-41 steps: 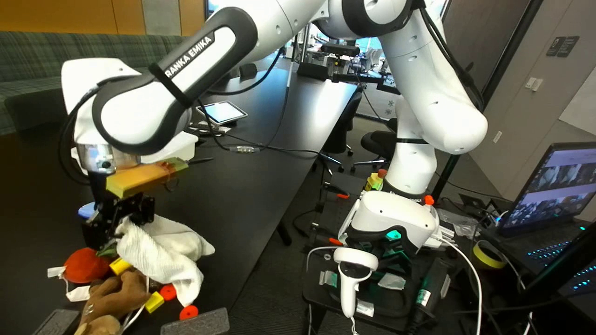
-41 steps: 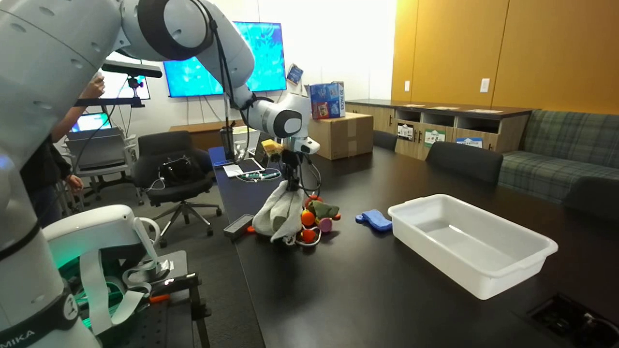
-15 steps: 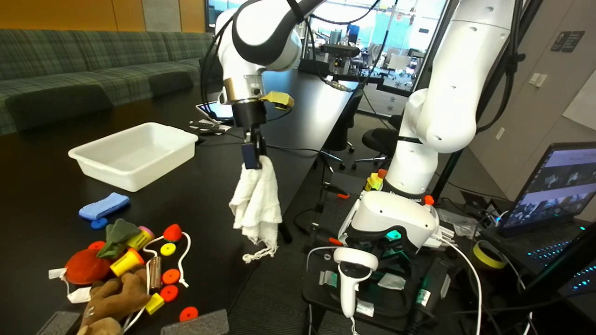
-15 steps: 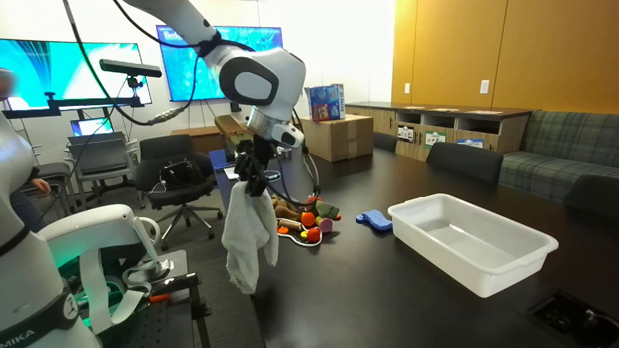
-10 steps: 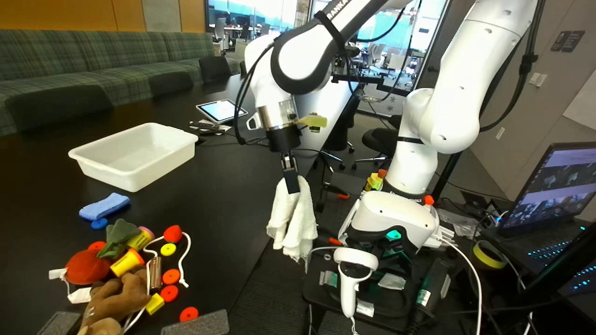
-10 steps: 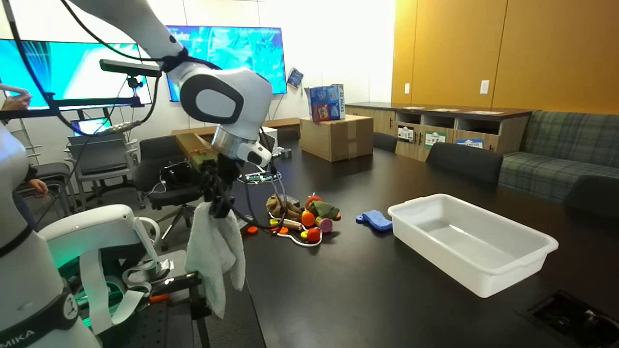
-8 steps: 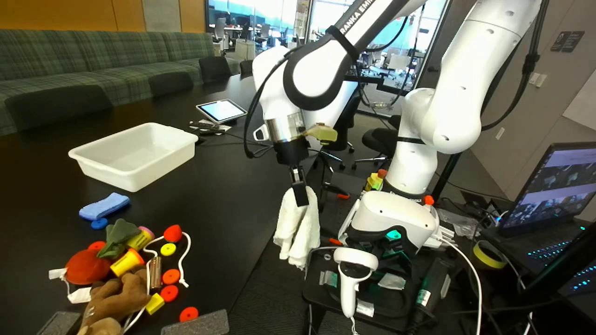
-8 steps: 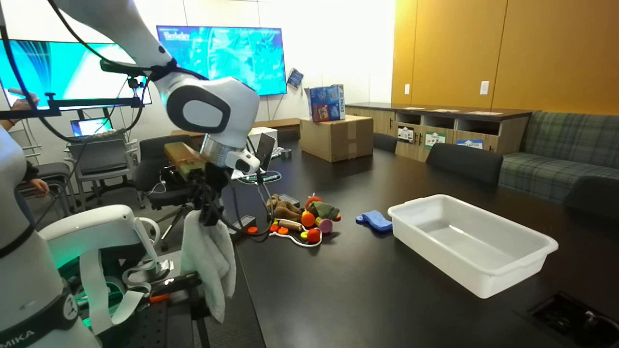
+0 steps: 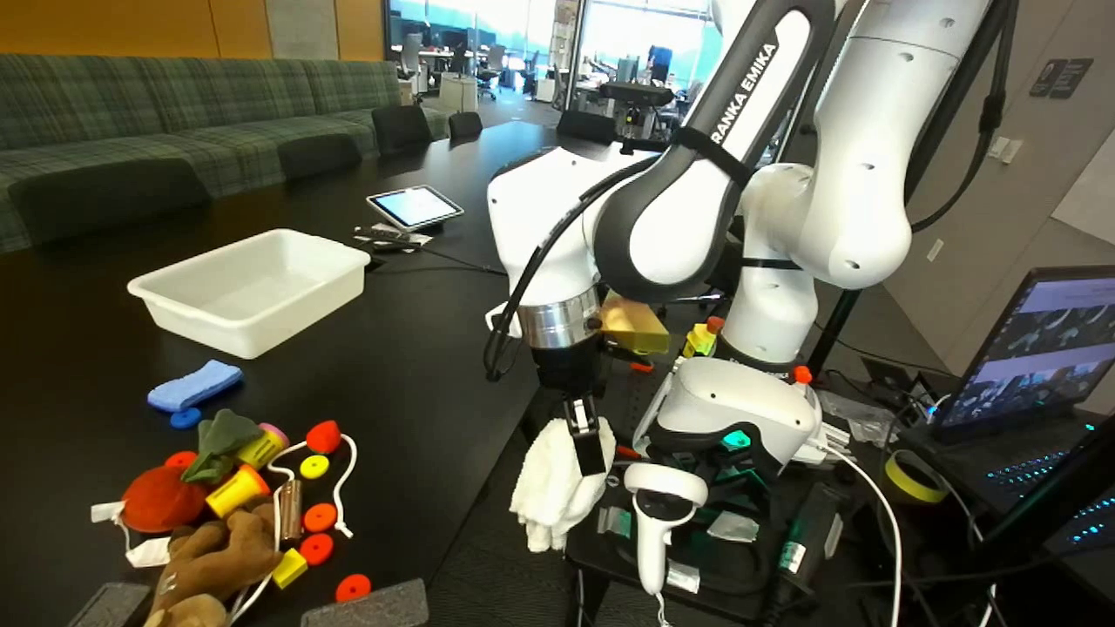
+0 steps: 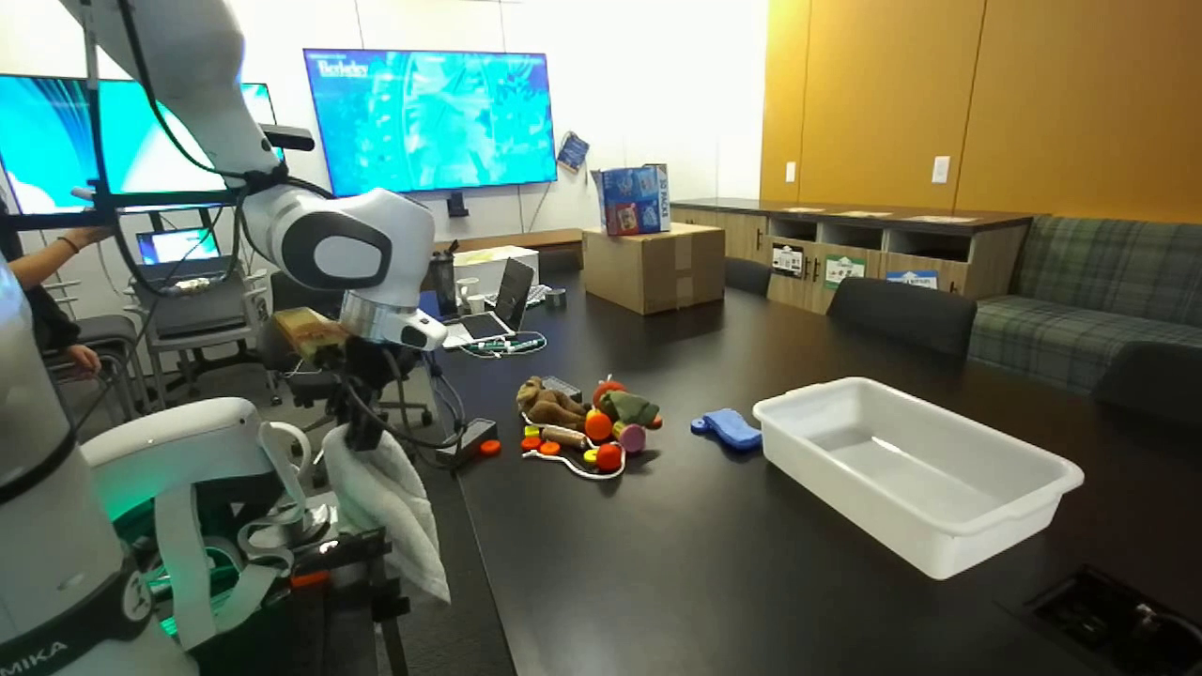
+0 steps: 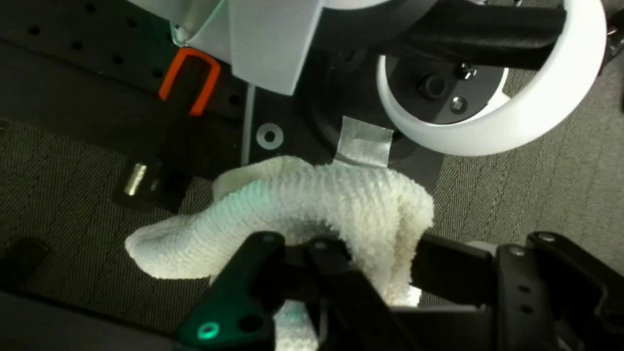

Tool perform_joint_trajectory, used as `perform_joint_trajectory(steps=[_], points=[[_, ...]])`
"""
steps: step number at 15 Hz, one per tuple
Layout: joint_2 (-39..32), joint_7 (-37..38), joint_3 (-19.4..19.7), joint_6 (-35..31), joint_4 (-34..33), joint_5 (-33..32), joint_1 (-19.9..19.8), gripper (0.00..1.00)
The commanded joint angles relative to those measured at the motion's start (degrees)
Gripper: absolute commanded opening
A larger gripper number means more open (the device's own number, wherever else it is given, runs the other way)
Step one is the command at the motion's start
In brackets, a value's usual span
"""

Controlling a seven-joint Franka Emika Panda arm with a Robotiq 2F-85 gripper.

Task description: Pick up the towel, push the items in front of the white storage box to the left, place the towel inside the storage box

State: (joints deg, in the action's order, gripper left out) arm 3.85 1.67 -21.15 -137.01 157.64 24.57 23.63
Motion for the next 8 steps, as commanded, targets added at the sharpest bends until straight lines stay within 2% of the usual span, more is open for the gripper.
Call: perform_joint_trajectory(steps=[1,4,8], points=[[-7.0,5.4,-2.8,-4.1,-4.5,0.9,2.0,0.14],[-12.9,9.8,-4.1,-8.7,-8.7,0.4,2.7,0.15],[-19.6,15.0,-4.3,-11.6,-15.2,-0.8,3.7,0.14]])
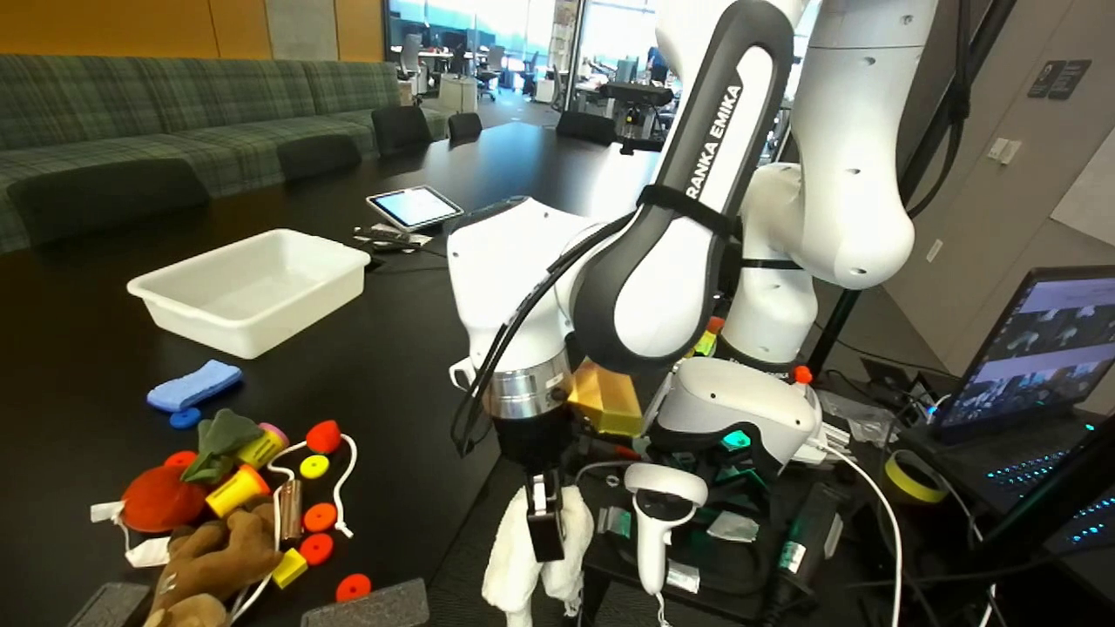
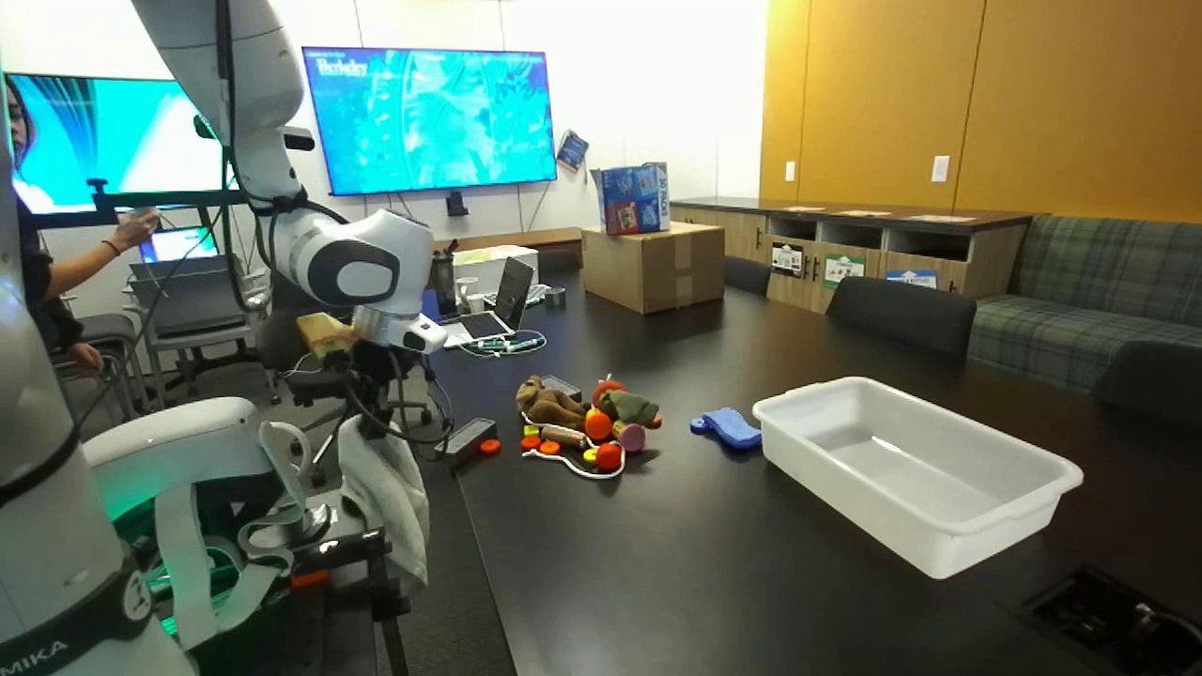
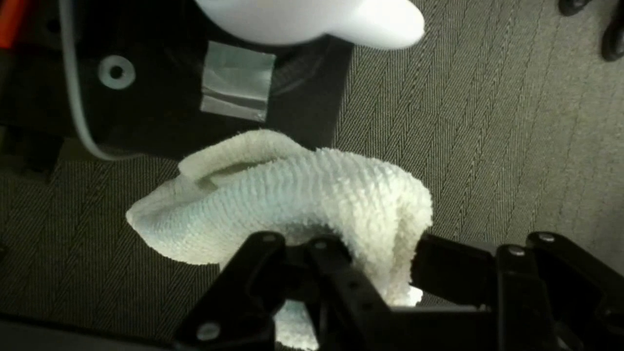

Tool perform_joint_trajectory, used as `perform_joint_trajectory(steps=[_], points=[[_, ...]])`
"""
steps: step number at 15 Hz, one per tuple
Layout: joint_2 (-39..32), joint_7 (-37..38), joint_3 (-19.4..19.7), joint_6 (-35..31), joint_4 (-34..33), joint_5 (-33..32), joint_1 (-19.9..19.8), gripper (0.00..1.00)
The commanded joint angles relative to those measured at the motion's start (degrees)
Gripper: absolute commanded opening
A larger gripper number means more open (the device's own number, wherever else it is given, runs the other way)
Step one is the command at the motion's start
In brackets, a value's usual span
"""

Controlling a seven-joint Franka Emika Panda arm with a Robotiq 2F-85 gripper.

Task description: Pick up the towel, push the items in front of the white storage box to the left, place the towel inside the storage box

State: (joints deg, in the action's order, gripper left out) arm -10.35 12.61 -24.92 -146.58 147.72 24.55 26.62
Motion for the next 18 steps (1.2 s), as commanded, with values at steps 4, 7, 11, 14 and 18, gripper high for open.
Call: perform_joint_trajectory(steps=[4,7,11,14,18], points=[[-11.7,7.2,-0.1,-2.1,-11.7,-1.1,1.9,0.14],[-15.5,9.2,0.8,-1.7,-16.6,-1.6,2.4,0.14],[-19.9,11.8,4.1,-1.0,-23.4,-3.1,2.1,0.14],[-22.0,11.8,7.3,0.7,-28.3,-3.9,0.3,0.14],[-25.0,12.2,12.5,2.6,-35.8,-7.0,-1.6,0.14]])
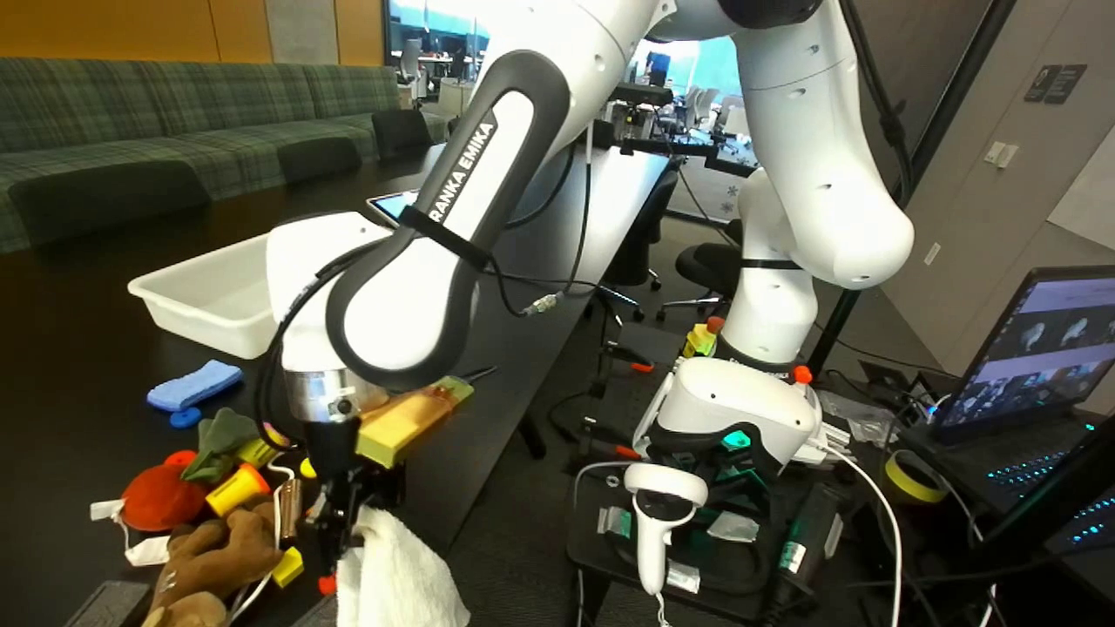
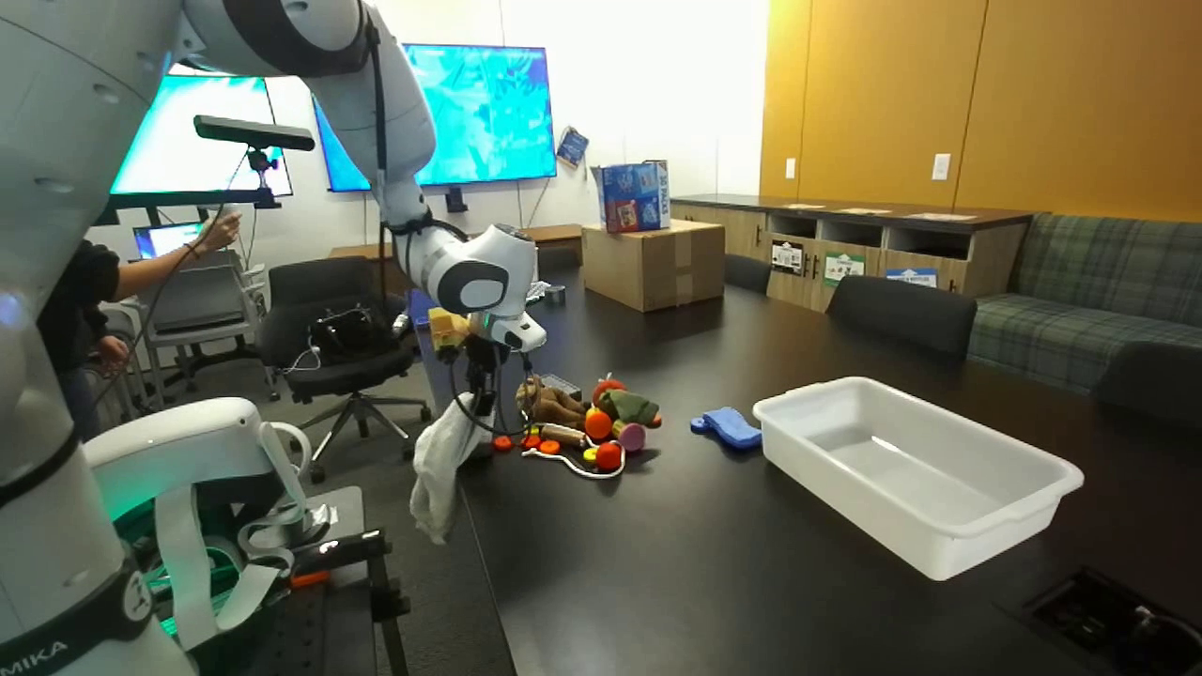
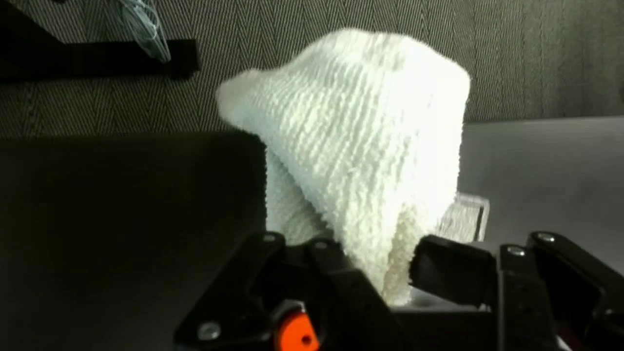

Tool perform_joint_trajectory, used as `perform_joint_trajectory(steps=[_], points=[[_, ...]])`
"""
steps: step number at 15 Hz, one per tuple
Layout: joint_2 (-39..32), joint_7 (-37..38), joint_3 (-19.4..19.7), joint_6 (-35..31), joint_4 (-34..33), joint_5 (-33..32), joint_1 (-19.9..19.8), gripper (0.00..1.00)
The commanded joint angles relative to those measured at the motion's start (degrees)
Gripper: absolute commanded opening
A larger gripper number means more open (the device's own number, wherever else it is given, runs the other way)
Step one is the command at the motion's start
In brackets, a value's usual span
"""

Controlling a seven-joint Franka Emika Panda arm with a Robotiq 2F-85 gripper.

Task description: Pick up the towel, push the items in front of the white storage box to the left, place the towel inside the storage box

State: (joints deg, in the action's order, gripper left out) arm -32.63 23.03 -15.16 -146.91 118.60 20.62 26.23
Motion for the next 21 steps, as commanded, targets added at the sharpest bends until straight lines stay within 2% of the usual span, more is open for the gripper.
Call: perform_joint_trajectory(steps=[1,8,17,21], points=[[-3.5,1.9,3.8,4.0,-9.0,-3.9,-1.7,0.14],[-9.7,5.0,7.5,10.7,-25.8,-5.6,-4.1,0.14],[-7.4,5.4,10.1,12.0,-36.3,-5.3,-9.1,0.14],[-10.4,8.9,12.7,12.9,-45.7,-5.6,-11.4,0.14]])
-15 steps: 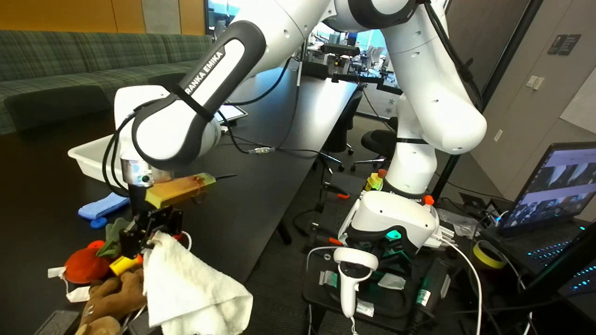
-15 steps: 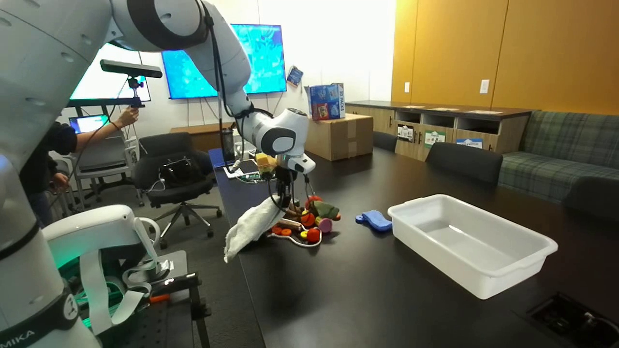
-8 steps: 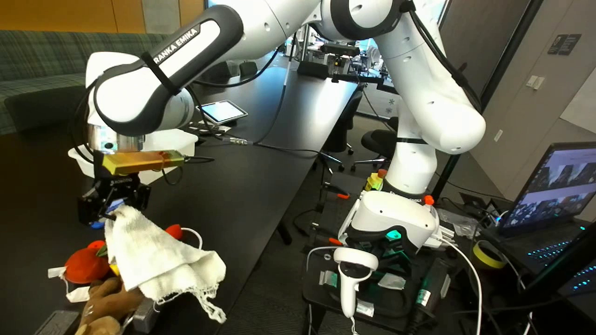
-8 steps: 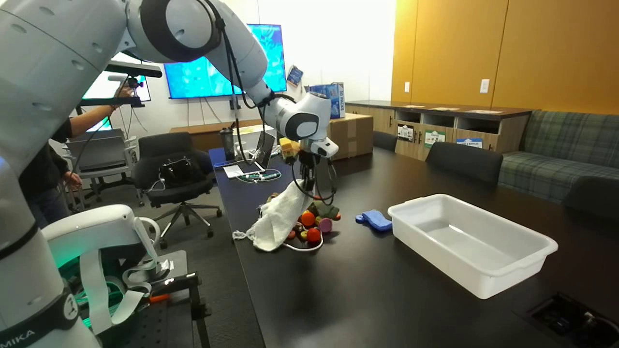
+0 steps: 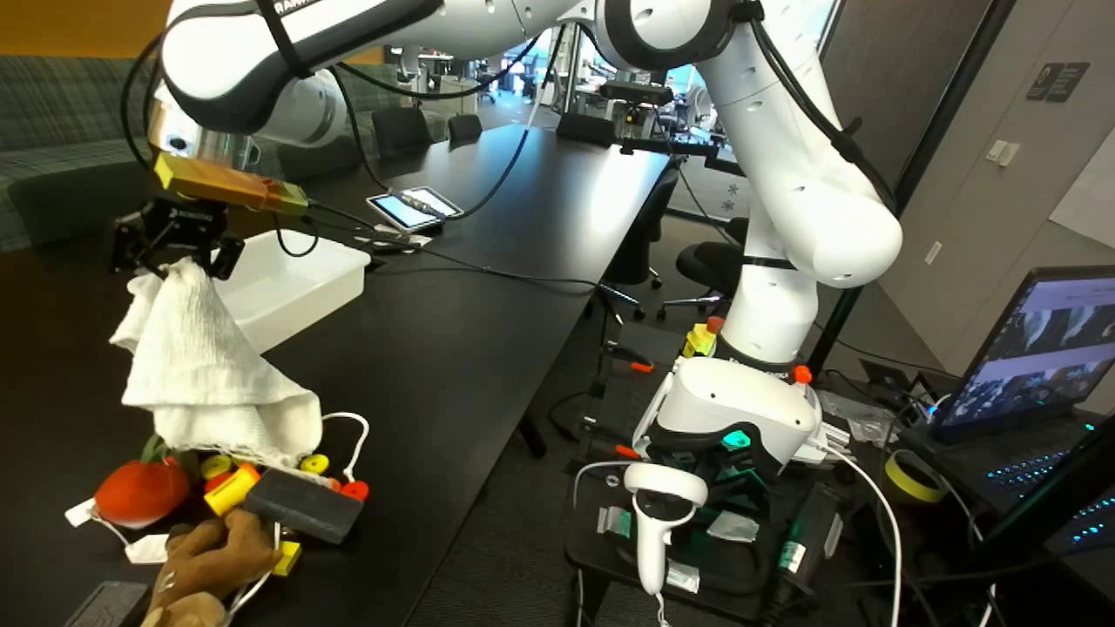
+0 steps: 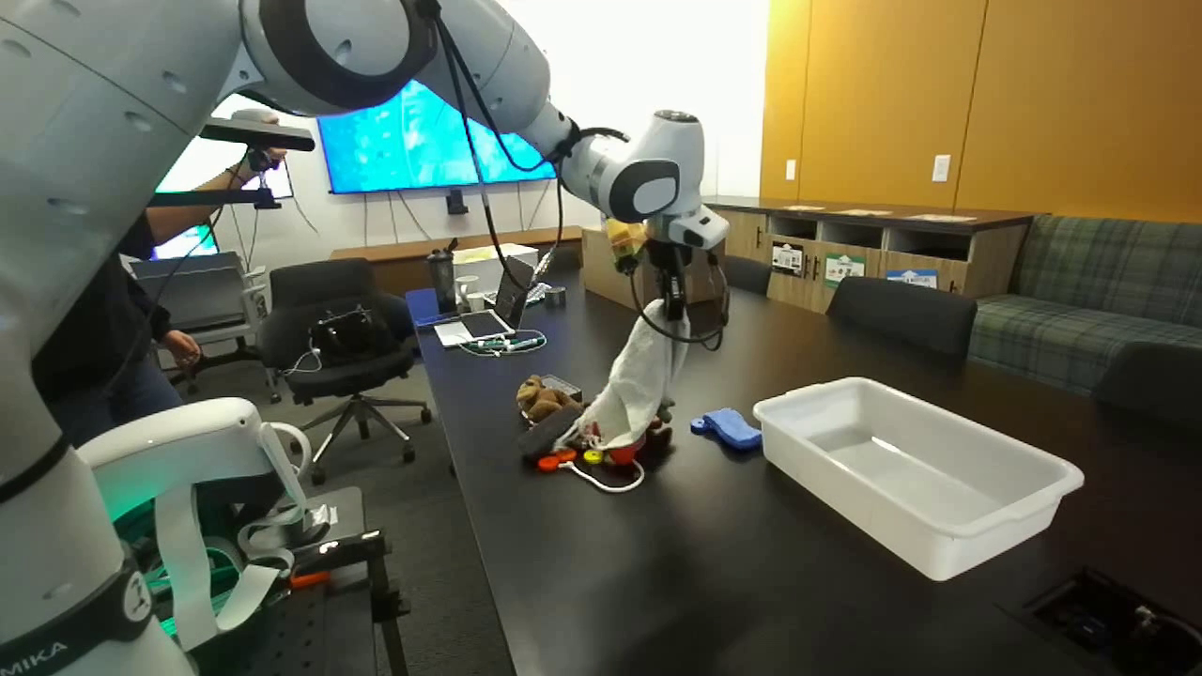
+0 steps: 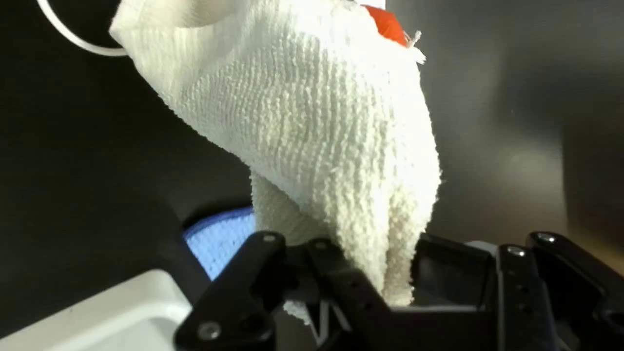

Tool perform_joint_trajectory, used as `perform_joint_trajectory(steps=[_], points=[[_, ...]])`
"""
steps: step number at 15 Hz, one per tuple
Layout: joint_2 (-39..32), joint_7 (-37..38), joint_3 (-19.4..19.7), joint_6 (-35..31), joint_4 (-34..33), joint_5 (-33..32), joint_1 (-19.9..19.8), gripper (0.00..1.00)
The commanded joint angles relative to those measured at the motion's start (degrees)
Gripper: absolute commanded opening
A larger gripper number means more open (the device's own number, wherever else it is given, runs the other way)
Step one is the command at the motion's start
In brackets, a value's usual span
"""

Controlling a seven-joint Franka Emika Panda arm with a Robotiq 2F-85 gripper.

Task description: Pick up the towel, push the items in front of the white storage box to the left, place the towel inside the storage box

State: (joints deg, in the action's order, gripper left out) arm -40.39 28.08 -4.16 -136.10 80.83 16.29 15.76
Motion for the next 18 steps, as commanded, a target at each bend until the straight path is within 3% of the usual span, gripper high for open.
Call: perform_joint_trajectory(steps=[1,14,17,18], points=[[-3.7,5.1,2.5,3.2,-11.2,-1.5,-1.5,0.14],[-19.6,40.4,13.8,11.0,-43.0,-11.2,-2.1,0.13],[-23.9,47.0,16.2,13.7,-48.6,-10.7,-4.4,0.14],[-24.5,50.0,15.2,13.6,-48.8,-13.3,-5.7,0.13]])
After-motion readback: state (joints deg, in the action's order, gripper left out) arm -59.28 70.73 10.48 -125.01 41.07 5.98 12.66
